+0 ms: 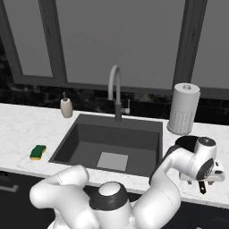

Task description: Pick the pan and sponge and place them into the sink. Then turn on the water.

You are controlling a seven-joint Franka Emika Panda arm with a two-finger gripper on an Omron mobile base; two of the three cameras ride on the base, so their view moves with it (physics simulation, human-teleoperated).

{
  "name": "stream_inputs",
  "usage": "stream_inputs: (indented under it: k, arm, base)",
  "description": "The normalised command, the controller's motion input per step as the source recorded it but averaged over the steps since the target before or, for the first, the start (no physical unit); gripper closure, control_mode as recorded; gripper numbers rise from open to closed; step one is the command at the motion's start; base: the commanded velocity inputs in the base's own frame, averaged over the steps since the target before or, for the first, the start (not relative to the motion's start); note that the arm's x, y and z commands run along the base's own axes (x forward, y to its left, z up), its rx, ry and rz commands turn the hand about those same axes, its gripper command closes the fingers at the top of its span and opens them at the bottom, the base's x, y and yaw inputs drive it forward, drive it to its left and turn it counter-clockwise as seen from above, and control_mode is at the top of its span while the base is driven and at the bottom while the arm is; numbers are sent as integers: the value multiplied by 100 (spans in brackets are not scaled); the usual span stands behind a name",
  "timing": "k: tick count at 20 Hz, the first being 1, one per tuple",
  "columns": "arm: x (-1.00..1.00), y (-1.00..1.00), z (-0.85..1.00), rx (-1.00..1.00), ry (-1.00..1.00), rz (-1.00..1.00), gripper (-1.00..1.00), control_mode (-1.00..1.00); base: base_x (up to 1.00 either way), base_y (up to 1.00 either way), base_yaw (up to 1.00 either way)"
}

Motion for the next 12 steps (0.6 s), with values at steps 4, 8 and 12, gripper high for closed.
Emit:
stream_inputs:
  k: [4, 8, 12]
  arm:
    - [23, -21, -41, 0, 8, 4, -100, -100]
    - [11, -14, -41, 0, 5, 3, 100, -100]
    - [0, -5, -51, 0, 4, 1, 100, -100]
  base:
    - [0, 0, 0]
    - [0, 0, 0]
    - [0, 0, 0]
